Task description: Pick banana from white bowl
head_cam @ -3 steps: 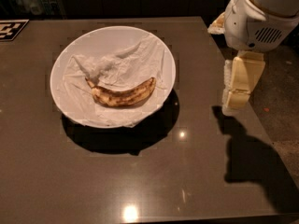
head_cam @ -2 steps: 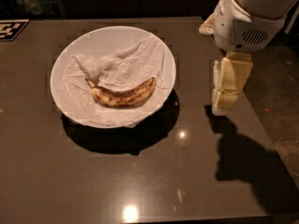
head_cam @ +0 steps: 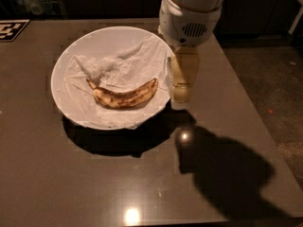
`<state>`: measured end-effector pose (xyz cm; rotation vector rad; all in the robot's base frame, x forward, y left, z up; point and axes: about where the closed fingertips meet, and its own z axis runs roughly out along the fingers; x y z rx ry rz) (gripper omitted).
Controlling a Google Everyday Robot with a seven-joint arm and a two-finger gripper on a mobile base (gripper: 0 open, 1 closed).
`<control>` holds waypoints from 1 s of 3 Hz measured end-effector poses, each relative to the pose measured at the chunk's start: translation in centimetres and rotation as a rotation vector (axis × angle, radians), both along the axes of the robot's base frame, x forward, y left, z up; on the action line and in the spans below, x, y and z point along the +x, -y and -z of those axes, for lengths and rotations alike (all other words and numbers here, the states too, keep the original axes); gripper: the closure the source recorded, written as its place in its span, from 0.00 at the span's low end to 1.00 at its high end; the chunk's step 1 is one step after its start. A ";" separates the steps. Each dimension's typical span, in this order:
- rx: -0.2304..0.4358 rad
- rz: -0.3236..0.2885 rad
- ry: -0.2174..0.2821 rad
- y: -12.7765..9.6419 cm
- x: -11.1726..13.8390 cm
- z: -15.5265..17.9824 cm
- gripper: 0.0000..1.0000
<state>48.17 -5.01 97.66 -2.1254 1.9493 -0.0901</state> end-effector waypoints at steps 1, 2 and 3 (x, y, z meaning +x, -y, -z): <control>0.007 -0.008 0.015 -0.6 0.2 -0.3 0.00; 0.007 -0.008 0.015 -0.6 0.2 -0.3 0.00; 0.025 -0.023 -0.029 -3.6 2.2 1.1 0.00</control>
Offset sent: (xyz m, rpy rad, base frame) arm 0.0360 0.0511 -0.0199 0.0408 0.0650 0.0385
